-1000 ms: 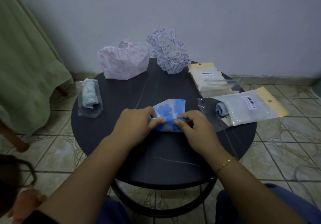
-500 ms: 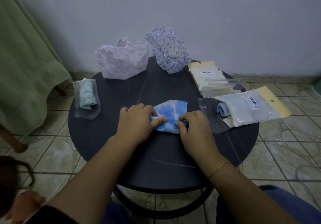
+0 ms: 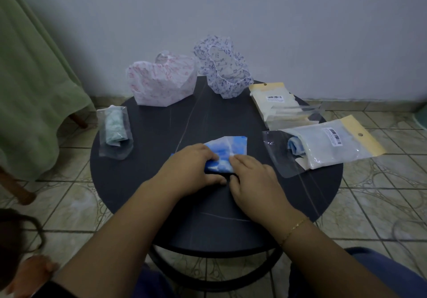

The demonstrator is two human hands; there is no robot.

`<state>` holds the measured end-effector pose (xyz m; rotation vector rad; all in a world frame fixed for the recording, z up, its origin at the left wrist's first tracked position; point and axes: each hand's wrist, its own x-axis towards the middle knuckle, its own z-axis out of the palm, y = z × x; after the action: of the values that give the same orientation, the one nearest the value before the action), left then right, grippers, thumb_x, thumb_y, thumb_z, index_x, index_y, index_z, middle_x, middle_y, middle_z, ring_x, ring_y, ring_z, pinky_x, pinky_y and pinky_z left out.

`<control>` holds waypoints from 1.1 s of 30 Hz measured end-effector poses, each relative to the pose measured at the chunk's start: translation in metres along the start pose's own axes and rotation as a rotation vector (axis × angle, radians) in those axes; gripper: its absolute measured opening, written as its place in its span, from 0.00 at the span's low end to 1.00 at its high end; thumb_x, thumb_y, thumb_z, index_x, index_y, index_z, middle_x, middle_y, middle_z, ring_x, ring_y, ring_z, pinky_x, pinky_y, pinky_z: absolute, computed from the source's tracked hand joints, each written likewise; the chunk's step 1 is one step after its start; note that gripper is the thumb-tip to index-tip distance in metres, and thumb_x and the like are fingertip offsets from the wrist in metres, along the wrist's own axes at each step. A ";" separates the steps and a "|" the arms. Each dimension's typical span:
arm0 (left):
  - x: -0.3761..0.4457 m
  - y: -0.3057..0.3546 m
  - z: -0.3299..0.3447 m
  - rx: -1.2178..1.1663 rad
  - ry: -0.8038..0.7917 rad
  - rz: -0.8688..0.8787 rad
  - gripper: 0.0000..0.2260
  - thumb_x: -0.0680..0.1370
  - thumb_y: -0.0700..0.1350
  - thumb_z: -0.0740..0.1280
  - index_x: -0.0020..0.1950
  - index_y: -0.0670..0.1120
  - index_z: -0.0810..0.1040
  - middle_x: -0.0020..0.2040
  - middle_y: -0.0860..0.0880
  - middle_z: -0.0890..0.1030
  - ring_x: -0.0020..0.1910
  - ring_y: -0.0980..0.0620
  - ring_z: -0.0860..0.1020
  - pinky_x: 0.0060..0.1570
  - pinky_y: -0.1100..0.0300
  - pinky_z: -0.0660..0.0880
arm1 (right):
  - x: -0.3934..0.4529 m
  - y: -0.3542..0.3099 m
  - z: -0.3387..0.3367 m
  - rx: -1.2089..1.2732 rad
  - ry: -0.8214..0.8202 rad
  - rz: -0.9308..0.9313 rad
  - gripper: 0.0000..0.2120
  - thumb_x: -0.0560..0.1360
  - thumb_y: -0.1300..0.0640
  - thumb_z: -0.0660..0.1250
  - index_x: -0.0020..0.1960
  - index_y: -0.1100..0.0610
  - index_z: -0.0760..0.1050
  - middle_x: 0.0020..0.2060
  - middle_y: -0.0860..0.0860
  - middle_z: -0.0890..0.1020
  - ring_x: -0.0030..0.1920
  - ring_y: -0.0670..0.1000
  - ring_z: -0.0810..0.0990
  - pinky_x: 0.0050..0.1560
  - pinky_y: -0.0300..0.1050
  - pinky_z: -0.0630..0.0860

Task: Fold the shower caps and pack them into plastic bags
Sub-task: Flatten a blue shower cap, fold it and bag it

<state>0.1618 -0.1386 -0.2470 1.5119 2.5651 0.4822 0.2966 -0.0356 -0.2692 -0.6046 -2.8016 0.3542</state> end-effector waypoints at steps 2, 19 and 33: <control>-0.002 -0.001 -0.003 -0.003 -0.023 0.012 0.22 0.72 0.57 0.70 0.65 0.54 0.74 0.61 0.56 0.71 0.60 0.56 0.71 0.57 0.63 0.68 | 0.001 0.000 -0.005 0.036 -0.012 0.009 0.22 0.79 0.53 0.56 0.73 0.51 0.62 0.71 0.45 0.65 0.72 0.44 0.59 0.65 0.42 0.56; -0.004 -0.018 -0.012 -0.151 -0.036 -0.108 0.12 0.70 0.66 0.63 0.45 0.60 0.72 0.44 0.59 0.78 0.52 0.53 0.72 0.51 0.56 0.72 | 0.006 0.005 -0.019 0.447 -0.053 0.206 0.08 0.78 0.53 0.61 0.56 0.49 0.74 0.48 0.48 0.74 0.57 0.49 0.70 0.62 0.48 0.66; -0.003 -0.010 -0.016 -0.096 0.002 -0.126 0.13 0.73 0.65 0.61 0.47 0.58 0.77 0.45 0.56 0.79 0.53 0.52 0.69 0.54 0.59 0.64 | 0.008 0.001 -0.009 0.620 0.135 0.304 0.03 0.77 0.54 0.64 0.47 0.51 0.76 0.46 0.51 0.77 0.48 0.49 0.75 0.41 0.38 0.67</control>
<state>0.1508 -0.1486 -0.2351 1.3107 2.5787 0.5818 0.2924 -0.0297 -0.2597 -0.8479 -2.2788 1.1342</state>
